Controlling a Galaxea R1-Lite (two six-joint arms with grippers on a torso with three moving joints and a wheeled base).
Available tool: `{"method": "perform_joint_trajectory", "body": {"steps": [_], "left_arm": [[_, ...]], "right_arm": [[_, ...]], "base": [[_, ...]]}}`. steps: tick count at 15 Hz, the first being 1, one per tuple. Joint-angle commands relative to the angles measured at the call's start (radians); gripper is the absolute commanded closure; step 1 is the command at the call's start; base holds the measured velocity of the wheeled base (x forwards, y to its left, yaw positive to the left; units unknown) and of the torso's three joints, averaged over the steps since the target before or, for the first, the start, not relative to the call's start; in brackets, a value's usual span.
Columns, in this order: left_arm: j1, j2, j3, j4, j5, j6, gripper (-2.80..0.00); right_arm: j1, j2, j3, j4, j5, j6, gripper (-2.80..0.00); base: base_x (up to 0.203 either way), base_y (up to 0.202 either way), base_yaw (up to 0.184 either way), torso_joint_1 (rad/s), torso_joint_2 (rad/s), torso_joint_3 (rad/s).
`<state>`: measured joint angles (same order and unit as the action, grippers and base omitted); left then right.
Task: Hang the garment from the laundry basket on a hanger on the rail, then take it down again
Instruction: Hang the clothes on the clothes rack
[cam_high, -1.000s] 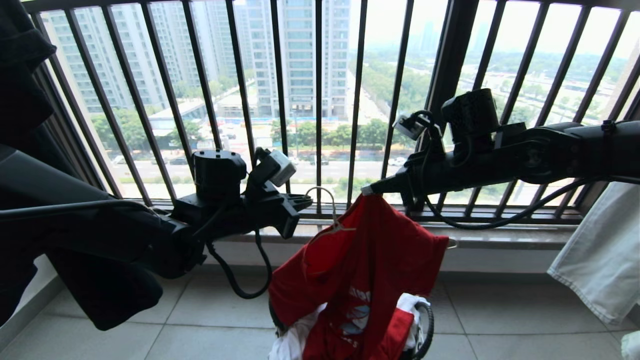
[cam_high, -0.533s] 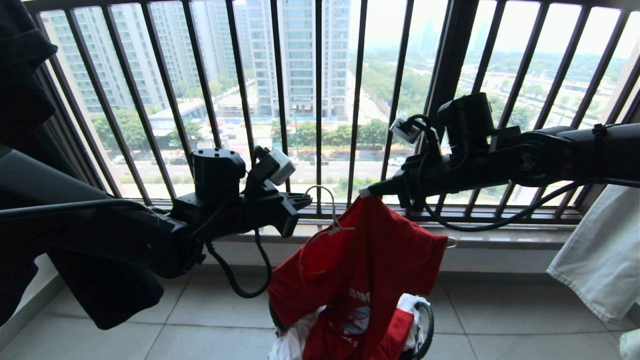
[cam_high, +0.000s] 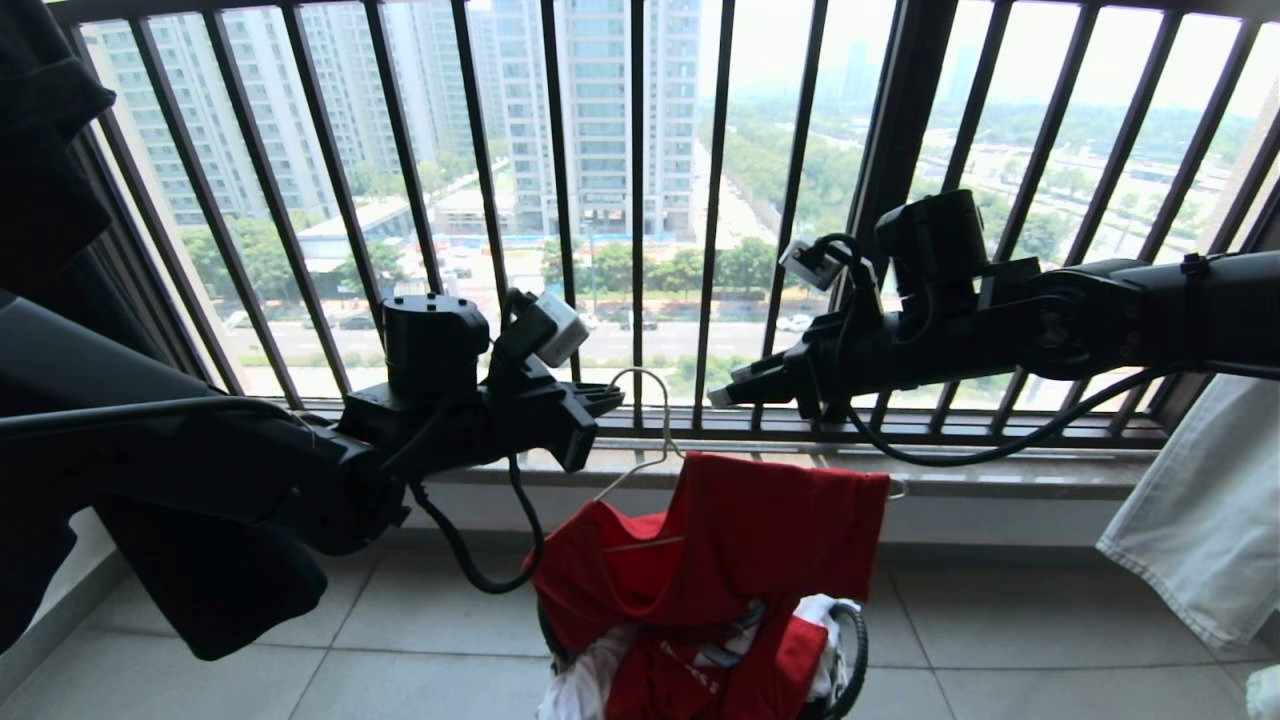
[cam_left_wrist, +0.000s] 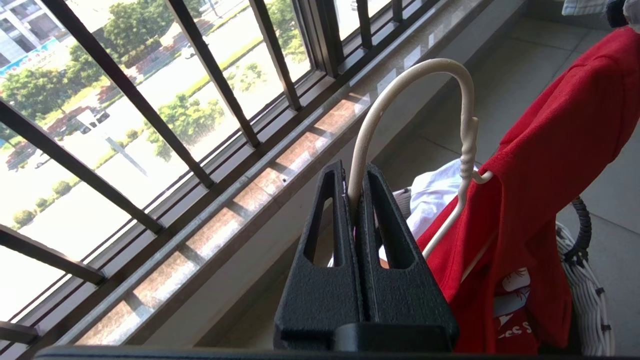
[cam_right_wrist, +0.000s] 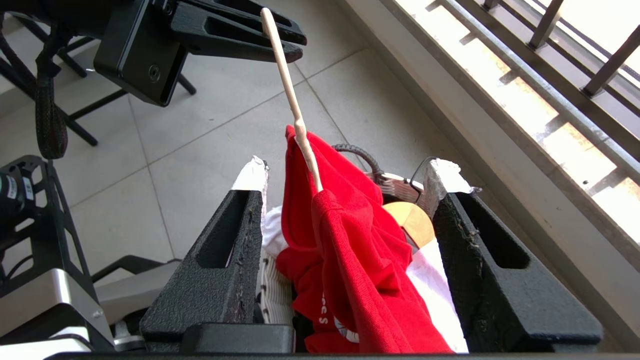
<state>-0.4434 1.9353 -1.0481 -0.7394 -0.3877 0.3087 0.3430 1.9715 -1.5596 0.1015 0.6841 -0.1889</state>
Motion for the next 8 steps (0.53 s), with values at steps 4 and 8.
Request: {"method": "perform_joint_trajectory", "body": {"steps": [4,8], "left_arm": [[0.000,-0.008,0.000,-0.002,-0.001,0.001,0.00],[0.007,-0.024,-0.008,0.030,0.000,0.000,0.00]], "right_arm": [[-0.016,-0.023,0.001,0.001,0.000,-0.001,-2.80],[-0.044,-0.044,0.005,0.001,0.000,-0.018,0.00]], "base": [[0.000,0.000,0.000,0.000,0.00,0.000],[0.000,0.000,0.000,0.000,0.00,0.000]]}}
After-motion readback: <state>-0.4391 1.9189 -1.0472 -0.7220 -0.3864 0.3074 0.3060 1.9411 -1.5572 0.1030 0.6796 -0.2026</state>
